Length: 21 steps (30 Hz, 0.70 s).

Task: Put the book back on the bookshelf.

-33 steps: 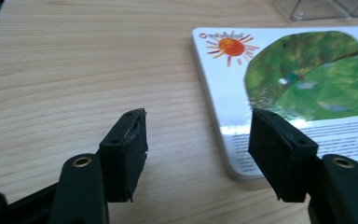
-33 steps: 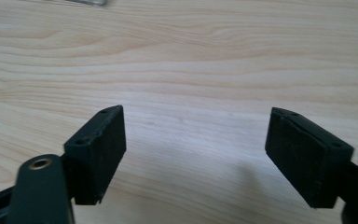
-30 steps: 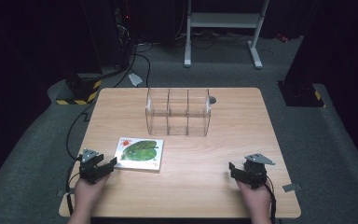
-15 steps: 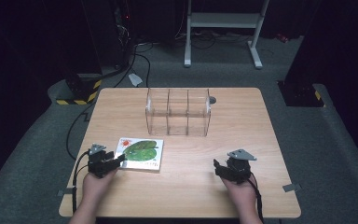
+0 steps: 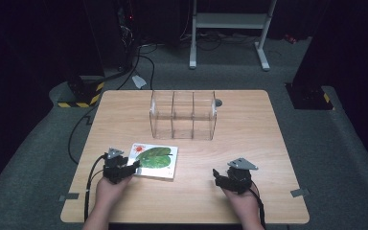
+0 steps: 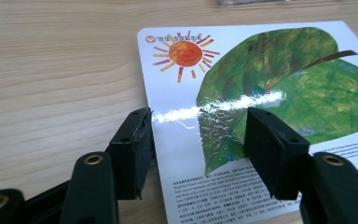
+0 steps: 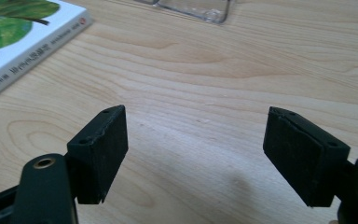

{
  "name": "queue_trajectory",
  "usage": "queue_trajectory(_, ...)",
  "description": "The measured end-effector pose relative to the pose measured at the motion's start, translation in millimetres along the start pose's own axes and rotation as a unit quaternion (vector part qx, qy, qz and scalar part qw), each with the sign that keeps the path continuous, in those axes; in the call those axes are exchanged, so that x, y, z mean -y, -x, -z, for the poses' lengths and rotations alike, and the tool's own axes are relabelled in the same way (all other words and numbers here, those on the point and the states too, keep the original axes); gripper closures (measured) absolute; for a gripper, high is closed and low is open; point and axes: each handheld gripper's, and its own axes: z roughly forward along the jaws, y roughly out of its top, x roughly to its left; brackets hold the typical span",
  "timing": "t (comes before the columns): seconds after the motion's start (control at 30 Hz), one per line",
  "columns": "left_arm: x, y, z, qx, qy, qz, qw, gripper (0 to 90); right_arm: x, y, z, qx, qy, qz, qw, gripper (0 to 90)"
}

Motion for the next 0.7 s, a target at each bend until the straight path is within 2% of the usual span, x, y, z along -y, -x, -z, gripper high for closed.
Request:
queue_trajectory(0.03,-1.0,2.4,-1.3,0.004,-0.003,0.002,1.0000,42.4,0.3,-2.5,-0.1,-0.001,0.000,-0.001,1.0000,21.1)
queue_trajectory(0.07,-3.5,6.5,-2.9,0.004,-0.007,-0.009,0.9999,42.4,0.6,-4.4,-0.6,-0.002,0.003,0.001,1.0000,20.8)
queue_trajectory(0.1,-5.6,11.2,-4.0,0.002,-0.009,-0.038,0.9993,42.3,0.8,-6.2,-1.0,-0.003,0.004,0.001,1.0000,20.4)
queue_trajectory(0.13,-6.5,15.5,-5.0,-0.003,-0.007,-0.054,0.9985,42.4,0.9,-8.4,-1.5,-0.003,0.005,-0.002,1.0000,20.2)
queue_trajectory(0.23,-6.7,20.1,-8.1,0.006,-0.005,-0.051,0.9987,42.5,0.6,-13.3,-4.4,-0.003,0.006,0.004,1.0000,20.2)
queue_trajectory(0.27,-6.7,20.8,-8.4,0.007,-0.005,-0.057,0.9983,42.5,0.4,-15.1,-4.8,-0.006,0.005,0.001,1.0000,20.2)
queue_trajectory(0.33,-6.3,22.7,-8.6,0.010,-0.005,-0.057,0.9983,42.5,0.4,-16.7,-5.2,-0.008,0.006,0.002,1.0000,20.2)
queue_trajectory(0.4,-4.6,27.3,-8.2,0.026,-0.007,-0.061,0.9977,43.5,0.8,-21.3,-5.0,-0.008,0.007,0.009,0.9999,19.3)
queue_trajectory(0.5,-4.3,33.1,-8.3,0.040,-0.014,-0.068,0.9968,45.7,2.1,-23.4,-4.4,-0.011,0.005,0.006,0.9999,19.6)
queue_trajectory(0.6,-4.5,36.5,-8.8,0.046,-0.018,-0.075,0.9960,46.1,2.7,-23.5,-3.7,-0.014,0.005,0.009,0.9998,19.9)
queue_trajectory(0.7,-3.9,45.7,-10.1,0.061,-0.023,-0.083,0.9945,46.2,3.5,-22.9,-1.7,-0.019,0.008,0.008,0.9998,21.5)
